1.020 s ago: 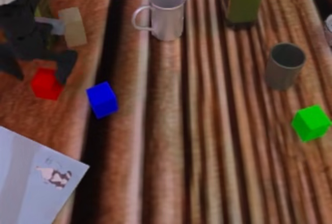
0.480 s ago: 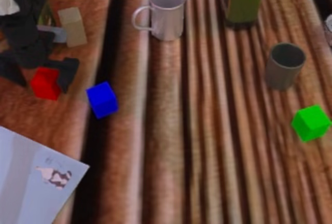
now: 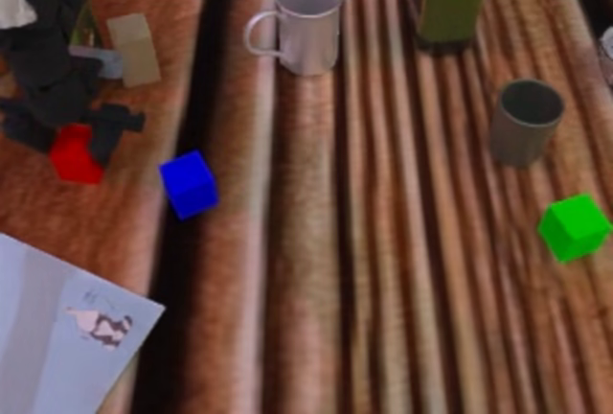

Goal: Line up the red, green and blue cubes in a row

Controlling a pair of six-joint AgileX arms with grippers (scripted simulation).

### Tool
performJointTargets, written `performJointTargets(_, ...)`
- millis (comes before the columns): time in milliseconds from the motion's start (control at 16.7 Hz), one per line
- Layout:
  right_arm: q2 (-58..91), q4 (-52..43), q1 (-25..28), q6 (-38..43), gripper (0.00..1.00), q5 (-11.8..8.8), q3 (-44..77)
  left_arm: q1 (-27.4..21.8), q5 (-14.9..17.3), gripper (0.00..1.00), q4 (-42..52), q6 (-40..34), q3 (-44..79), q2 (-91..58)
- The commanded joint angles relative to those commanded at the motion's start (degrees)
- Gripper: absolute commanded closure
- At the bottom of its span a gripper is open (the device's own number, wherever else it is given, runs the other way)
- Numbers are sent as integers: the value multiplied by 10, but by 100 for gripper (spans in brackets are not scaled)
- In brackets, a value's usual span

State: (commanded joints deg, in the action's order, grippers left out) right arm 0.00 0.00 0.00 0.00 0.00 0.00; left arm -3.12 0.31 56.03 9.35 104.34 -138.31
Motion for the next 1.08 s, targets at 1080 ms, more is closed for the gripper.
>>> performJointTargets(1080,0,0,0,0,0,0,0,7,2,100,91,-2,66,35)
